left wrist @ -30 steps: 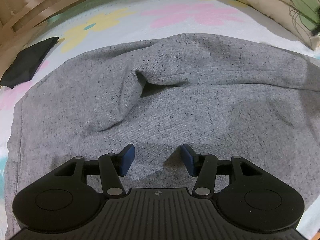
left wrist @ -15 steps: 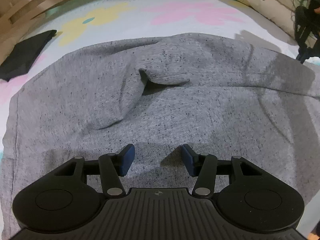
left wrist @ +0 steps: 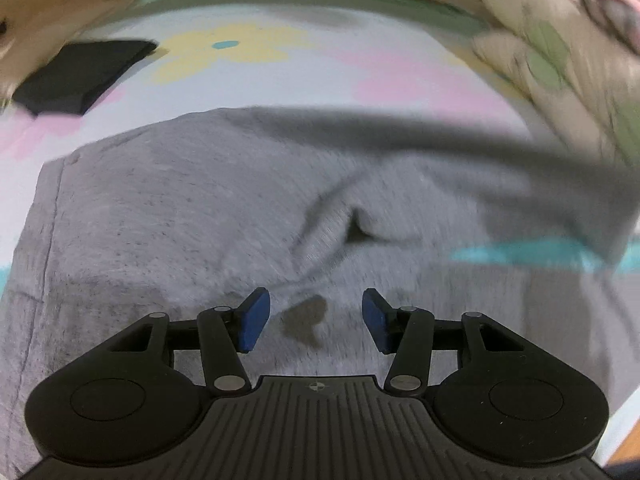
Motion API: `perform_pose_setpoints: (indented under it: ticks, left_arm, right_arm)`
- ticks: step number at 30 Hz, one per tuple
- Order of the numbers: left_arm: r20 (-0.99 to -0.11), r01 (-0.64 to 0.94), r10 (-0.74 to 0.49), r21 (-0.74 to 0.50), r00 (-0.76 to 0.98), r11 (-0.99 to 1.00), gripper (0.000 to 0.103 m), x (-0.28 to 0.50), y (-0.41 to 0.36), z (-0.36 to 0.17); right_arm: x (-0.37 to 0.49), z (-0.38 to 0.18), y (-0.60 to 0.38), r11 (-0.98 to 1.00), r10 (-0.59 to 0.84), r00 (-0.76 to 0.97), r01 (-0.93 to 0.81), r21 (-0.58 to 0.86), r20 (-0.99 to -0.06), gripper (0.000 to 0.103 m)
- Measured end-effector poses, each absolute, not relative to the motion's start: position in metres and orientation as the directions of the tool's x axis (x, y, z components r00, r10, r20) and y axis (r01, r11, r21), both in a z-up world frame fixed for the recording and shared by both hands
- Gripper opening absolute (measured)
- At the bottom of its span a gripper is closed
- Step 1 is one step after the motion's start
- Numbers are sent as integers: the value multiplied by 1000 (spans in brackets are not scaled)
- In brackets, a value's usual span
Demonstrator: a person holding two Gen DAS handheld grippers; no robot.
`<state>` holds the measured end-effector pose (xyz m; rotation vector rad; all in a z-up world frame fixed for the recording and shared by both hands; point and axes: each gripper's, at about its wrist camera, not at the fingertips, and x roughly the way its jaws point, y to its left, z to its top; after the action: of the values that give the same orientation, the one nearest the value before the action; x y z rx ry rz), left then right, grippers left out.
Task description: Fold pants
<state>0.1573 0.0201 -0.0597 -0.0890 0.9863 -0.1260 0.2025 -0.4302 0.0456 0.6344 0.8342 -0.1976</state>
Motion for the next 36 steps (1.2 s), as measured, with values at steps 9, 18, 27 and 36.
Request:
perform_pose_setpoints:
  ticks: [9, 18, 27, 36]
  left_arm:
    - [-770, -187, -330, -496, 546, 848, 49, 221, 93, -51]
    - [-802, -262, -374, -529, 466, 807, 49, 303, 80, -64]
    - [-839, -314, -400, -518, 369, 796, 31, 345, 39, -102]
    - [-761, -129, -293, -440, 578, 889, 3, 311, 19, -9]
  right_arm:
    - [171, -43, -434, 824, 51, 430, 492, 281, -901, 8]
    - [177, -43, -430, 837, 61, 418, 473, 274, -907, 8]
    - [179, -53, -440, 828, 85, 412, 478, 294, -907, 8]
    - [196, -30, -432, 857, 66, 493, 417, 303, -867, 8]
